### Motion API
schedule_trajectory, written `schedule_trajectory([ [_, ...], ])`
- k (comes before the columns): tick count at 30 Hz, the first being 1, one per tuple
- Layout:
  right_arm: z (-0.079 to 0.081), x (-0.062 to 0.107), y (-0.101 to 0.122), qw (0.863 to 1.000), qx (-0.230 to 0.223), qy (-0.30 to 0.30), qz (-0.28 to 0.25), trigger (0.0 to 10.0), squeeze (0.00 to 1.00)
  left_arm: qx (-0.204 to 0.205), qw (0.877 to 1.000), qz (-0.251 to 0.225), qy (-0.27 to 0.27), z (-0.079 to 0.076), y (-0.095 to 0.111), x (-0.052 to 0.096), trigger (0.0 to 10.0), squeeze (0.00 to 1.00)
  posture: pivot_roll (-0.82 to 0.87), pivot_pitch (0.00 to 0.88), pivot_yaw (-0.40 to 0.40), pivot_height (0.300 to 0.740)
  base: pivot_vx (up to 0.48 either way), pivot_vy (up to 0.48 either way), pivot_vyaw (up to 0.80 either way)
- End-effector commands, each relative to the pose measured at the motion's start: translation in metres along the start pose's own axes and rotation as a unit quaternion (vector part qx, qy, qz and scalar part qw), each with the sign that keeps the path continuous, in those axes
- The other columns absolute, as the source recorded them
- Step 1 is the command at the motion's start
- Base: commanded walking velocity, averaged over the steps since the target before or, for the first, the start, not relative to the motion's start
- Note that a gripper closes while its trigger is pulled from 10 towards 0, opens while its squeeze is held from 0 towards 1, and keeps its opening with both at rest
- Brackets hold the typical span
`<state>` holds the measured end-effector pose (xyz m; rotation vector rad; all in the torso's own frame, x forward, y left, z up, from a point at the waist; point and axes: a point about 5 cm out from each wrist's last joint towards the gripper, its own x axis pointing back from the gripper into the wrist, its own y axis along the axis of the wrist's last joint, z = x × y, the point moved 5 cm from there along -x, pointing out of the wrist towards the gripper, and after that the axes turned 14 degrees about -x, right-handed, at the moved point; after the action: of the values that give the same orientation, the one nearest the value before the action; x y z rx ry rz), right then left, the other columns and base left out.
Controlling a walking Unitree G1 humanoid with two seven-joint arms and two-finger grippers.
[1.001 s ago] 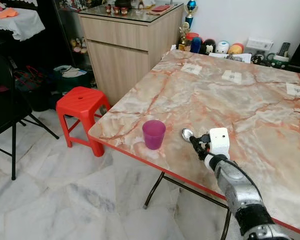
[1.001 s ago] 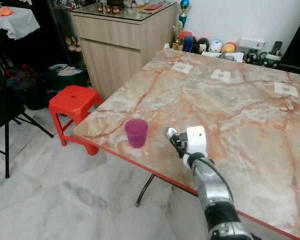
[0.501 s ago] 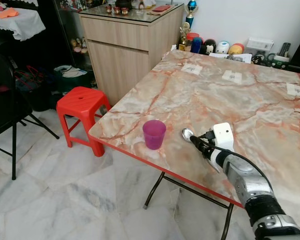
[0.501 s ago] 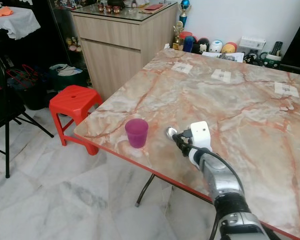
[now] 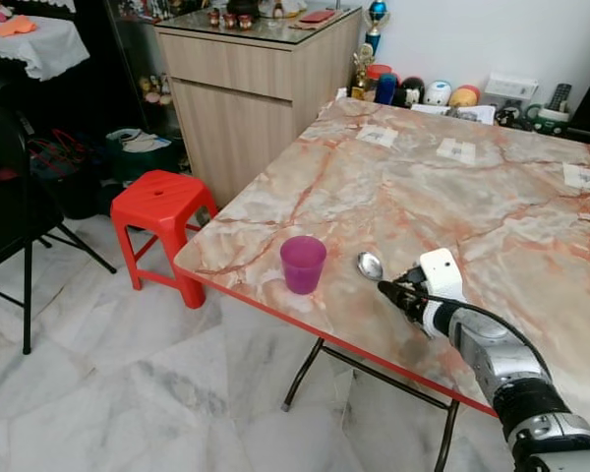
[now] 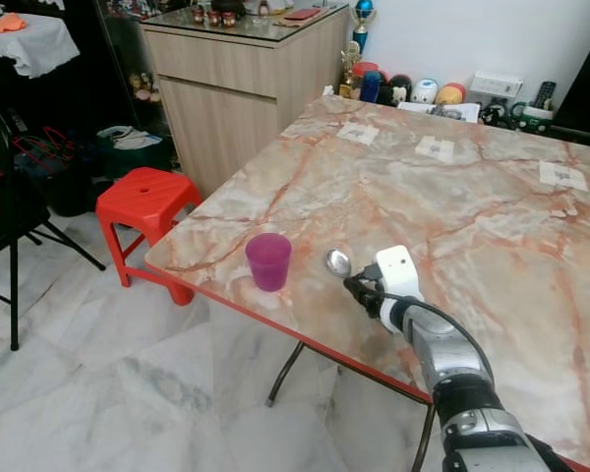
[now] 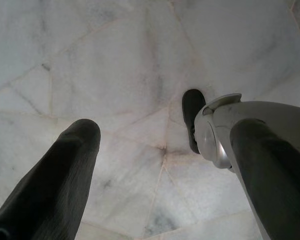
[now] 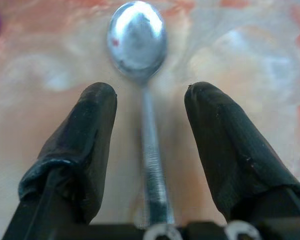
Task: Setting the table
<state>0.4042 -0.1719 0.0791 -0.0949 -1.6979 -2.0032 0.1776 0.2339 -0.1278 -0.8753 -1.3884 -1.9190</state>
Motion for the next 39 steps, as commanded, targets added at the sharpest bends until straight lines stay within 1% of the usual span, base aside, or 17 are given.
schedule_trajectory([
  [1, 0.004, -0.002, 0.002, 1.0, -0.005, 0.008, -0.003, 10.0, 0.0, 0.001, 1.0, 0.017, -0.003, -0.002, -0.008, 0.001, 10.0, 0.0, 0.05, 0.081, 0.011, 0.74, 0.0, 0.0, 0.0],
  [4, 0.005, -0.004, -0.003, 1.0, -0.005, 0.007, 0.005, 10.0, 0.0, 0.0, 1.0, 0.015, -0.005, -0.006, -0.004, 0.0, 10.0, 0.0, 0.05, 0.081, 0.011, 0.74, 0.0, 0.0, 0.0],
  [9, 0.006, -0.005, -0.005, 1.0, -0.013, 0.006, 0.004, 10.0, 0.0, -0.001, 1.0, 0.013, -0.008, -0.011, 0.0, -0.002, 10.0, 0.0, 0.05, 0.08, 0.011, 0.74, 0.0, 0.0, 0.0],
  [10, 0.006, -0.006, -0.004, 1.0, -0.016, 0.006, 0.002, 10.0, 0.0, -0.001, 1.0, 0.013, -0.011, -0.017, -0.001, -0.002, 10.0, 0.0, 0.06, 0.08, 0.011, 0.74, 0.0, 0.0, 0.0],
  [11, 0.006, -0.006, -0.004, 1.0, -0.016, 0.006, 0.002, 10.0, 0.0, -0.001, 1.0, 0.013, -0.011, -0.017, -0.001, -0.002, 10.0, 0.0, 0.06, 0.08, 0.011, 0.74, 0.0, 0.0, 0.0],
  [12, 0.006, -0.006, -0.004, 1.0, -0.018, 0.003, 0.0, 10.0, 0.0, -0.001, 1.0, 0.016, -0.013, -0.023, -0.004, -0.001, 10.0, 0.0, 0.06, 0.079, 0.011, 0.74, 0.0, 0.0, 0.0],
  [20, 0.006, -0.01, 0.001, 1.0, -0.019, -0.012, -0.009, 10.0, 0.0, -0.002, 1.0, 0.02, -0.018, -0.033, -0.007, 0.0, 10.0, 0.0, 0.06, 0.079, 0.009, 0.74, 0.0, 0.0, 0.0],
  [23, 0.01, -0.011, 0.001, 1.0, -0.024, -0.005, -0.011, 10.0, 0.0, -0.001, 1.0, 0.021, -0.018, -0.032, -0.01, 0.001, 10.0, 0.0, 0.06, 0.079, 0.009, 0.74, 0.0, 0.0, 0.0],
  [25, 0.011, -0.011, 0.0, 1.0, -0.023, -0.006, -0.01, 10.0, 0.0, 0.0, 1.0, 0.024, -0.016, -0.028, -0.013, 0.002, 10.0, 0.0, 0.06, 0.079, 0.009, 0.74, 0.0, 0.0, 0.0],
  [28, 0.011, -0.012, -0.004, 1.0, -0.02, -0.01, -0.006, 10.0, 0.0, 0.002, 1.0, 0.029, -0.009, -0.014, -0.023, 0.006, 10.0, 0.0, 0.06, 0.078, 0.007, 0.74, 0.0, 0.0, 0.0],
  [29, 0.011, -0.012, -0.004, 1.0, -0.02, -0.01, -0.006, 10.0, 0.0, 0.002, 1.0, 0.029, -0.009, -0.014, -0.023, 0.006, 10.0, 0.0, 0.06, 0.078, 0.007, 0.74, 0.0, 0.0, 0.0],
  [32, 0.011, -0.013, -0.009, 1.0, -0.014, -0.015, 0.003, 10.0, 0.0, 0.004, 0.999, 0.033, -0.003, 0.001, -0.031, 0.01, 10.0, 0.0, 0.06, 0.078, 0.006, 0.74, 0.0, 0.0, 0.0],
  [33, 0.01, -0.013, -0.012, 1.0, -0.01, -0.019, 0.008, 2.5, 0.0, 0.005, 0.999, 0.034, -0.001, 0.006, -0.033, 0.011, 10.0, 0.0, 0.06, 0.079, 0.005, 0.74, 0.0, 0.0, 0.0],
  [34, 0.01, -0.013, -0.013, 1.0, -0.009, -0.02, 0.009, 1.1, 0.0, 0.006, 0.999, 0.034, 0.0, 0.007, -0.033, 0.011, 10.0, 0.0, 0.06, 0.079, 0.005, 0.74, 0.0, 0.0, 0.0],
  [36, 0.01, -0.013, -0.014, 1.0, -0.009, -0.02, 0.01, 1.1, 0.0, 0.006, 0.999, 0.034, 0.0, 0.007, -0.033, 0.011, 10.0, 0.0, 0.07, 0.079, 0.006, 0.74, 0.0, 0.0, 0.0],
  [38, 0.01, -0.013, -0.017, 1.0, -0.008, -0.022, 0.013, 0.0, 0.0, 0.005, 1.0, 0.029, -0.001, 0.004, -0.026, 0.008, 10.0, 0.0, 0.07, 0.08, 0.006, 0.74, 0.0, 0.0, 0.0],
  [39, 0.01, -0.013, -0.018, 1.0, -0.007, -0.023, 0.014, 0.0, 0.0, 0.005, 1.0, 0.028, -0.001, 0.003, -0.024, 0.007, 10.0, 0.0, 0.07, 0.08, 0.006, 0.74, 0.0, 0.0, 0.0],
])
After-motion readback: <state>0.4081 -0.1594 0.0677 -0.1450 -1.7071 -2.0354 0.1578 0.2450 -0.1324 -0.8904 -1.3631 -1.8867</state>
